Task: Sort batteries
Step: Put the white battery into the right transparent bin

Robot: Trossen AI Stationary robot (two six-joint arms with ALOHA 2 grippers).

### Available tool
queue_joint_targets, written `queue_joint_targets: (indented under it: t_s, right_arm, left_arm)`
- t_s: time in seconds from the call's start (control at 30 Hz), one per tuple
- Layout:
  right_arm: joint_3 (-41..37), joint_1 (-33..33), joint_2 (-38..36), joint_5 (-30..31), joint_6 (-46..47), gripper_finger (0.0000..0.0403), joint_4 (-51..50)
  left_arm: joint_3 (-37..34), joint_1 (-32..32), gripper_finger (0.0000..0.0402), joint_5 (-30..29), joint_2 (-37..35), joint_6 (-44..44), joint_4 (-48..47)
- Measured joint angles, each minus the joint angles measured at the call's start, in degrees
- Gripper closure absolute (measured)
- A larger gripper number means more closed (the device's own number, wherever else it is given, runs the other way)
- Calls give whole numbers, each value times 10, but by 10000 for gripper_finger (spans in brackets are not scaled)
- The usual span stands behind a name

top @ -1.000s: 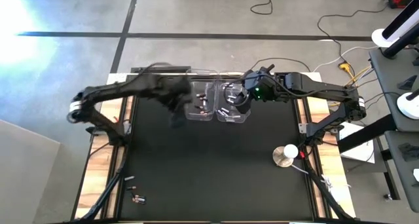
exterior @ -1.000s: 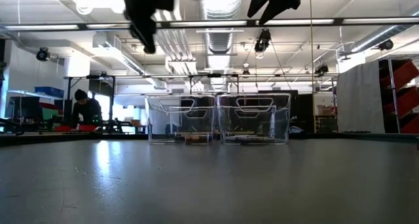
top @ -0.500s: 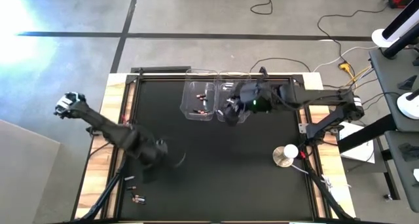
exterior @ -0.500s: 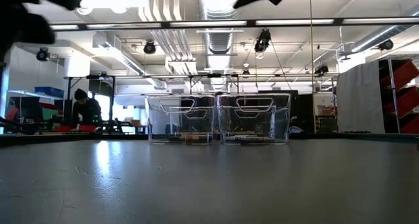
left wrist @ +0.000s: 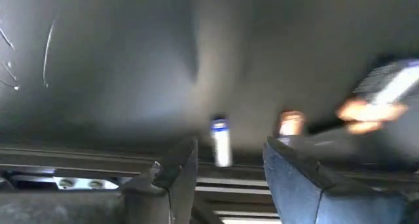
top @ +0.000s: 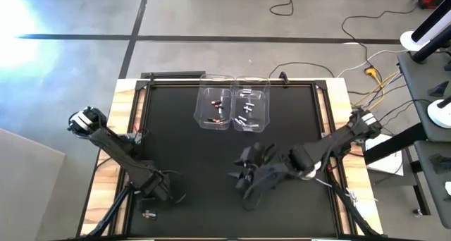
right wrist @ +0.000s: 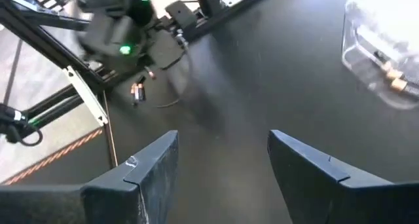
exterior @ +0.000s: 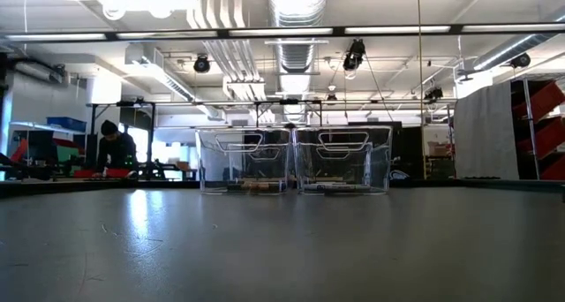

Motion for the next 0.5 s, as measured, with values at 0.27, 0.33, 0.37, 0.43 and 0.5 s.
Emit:
queue_joint_targets:
  t_s: [0.27, 0.33, 0.37, 0.43, 0.5]
  right_arm:
    - [0, 25, 20, 28, 78, 176, 1]
    - [0, 28, 20, 28, 85, 179, 1]
    - [0, 28, 20, 27, 87, 179, 1]
    - [0, 29, 20, 27, 87, 178, 1]
    - [0, 26, 20, 27, 85, 176, 1]
  left_arm:
    - [-60, 2, 248, 64, 26, 26, 32]
    - [-63, 0, 248, 80, 32, 28, 42]
    - [-63, 0, 248, 86, 35, 29, 42]
    - [-63, -1, 248, 89, 41, 30, 45]
    - [-62, -1, 248, 89, 49, 28, 52]
